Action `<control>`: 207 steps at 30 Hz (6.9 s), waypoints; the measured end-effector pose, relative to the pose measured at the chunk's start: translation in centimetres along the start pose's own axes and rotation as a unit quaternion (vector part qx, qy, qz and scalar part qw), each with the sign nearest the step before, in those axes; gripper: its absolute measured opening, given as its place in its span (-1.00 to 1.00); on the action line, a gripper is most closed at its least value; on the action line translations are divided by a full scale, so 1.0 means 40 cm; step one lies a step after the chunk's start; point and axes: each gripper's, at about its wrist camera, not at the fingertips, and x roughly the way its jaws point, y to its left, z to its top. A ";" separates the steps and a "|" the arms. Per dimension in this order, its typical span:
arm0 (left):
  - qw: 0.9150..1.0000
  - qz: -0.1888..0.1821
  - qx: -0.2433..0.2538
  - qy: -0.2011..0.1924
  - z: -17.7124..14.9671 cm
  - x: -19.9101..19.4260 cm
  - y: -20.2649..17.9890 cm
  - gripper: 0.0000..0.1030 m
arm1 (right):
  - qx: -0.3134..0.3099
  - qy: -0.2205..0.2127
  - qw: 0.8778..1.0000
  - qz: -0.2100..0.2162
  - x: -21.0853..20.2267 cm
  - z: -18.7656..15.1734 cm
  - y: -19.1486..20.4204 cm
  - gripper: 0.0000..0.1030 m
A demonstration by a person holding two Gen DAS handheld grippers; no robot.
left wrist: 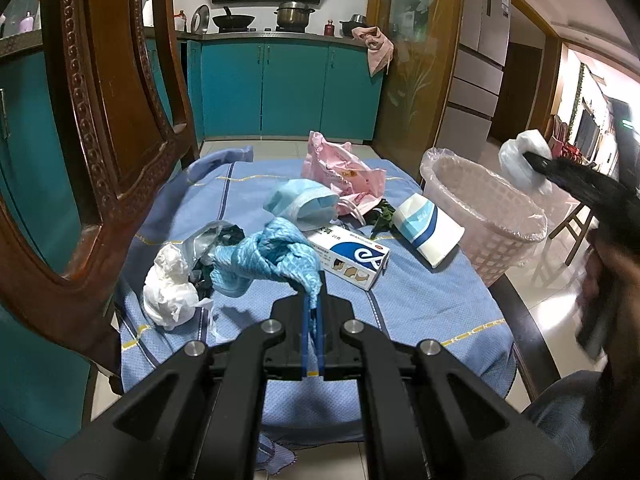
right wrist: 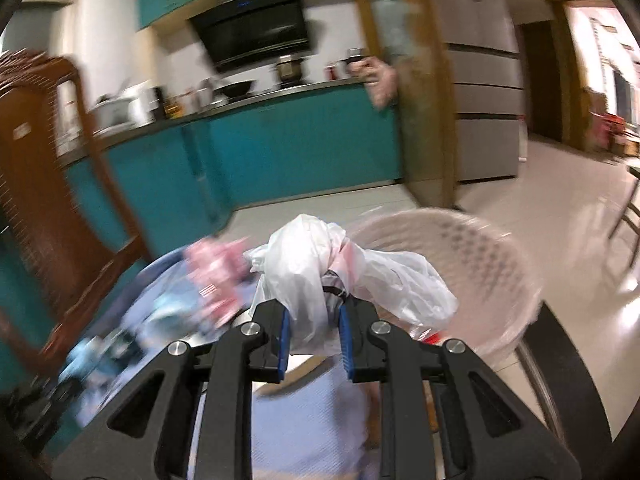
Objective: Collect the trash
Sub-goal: 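Carry the white plastic bag with the right gripper into the basket and release, then carry the blue cloth with the left gripper into the basket and release, then move the left gripper toward the white box on the table, then grasp the white medicine box with the left gripper while the right gripper grasps the white paper cup, then carry the white paper cup with the right gripper into the basket and release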
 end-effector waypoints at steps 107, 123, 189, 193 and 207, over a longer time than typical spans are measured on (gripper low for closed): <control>0.995 0.038 -0.047 0.080 0.021 0.157 -0.087 0.94 | -0.029 0.041 0.996 0.079 -0.138 -0.163 0.115 0.93; 0.968 0.143 -0.120 0.168 0.042 0.451 -0.118 0.81 | -0.008 0.044 0.994 0.096 -0.142 -0.157 0.074 0.93; 0.999 0.030 0.009 -0.020 0.036 0.052 -0.021 -0.21 | -0.112 0.131 0.968 0.180 -0.046 -0.156 0.228 -0.47; 0.999 0.028 0.010 -0.015 0.030 0.060 -0.017 -0.21 | -0.116 0.135 0.967 0.182 -0.037 -0.160 0.233 -0.47; 1.000 0.027 0.010 -0.008 0.027 0.070 -0.014 -0.21 | -0.115 0.137 0.967 0.179 -0.036 -0.166 0.236 -0.47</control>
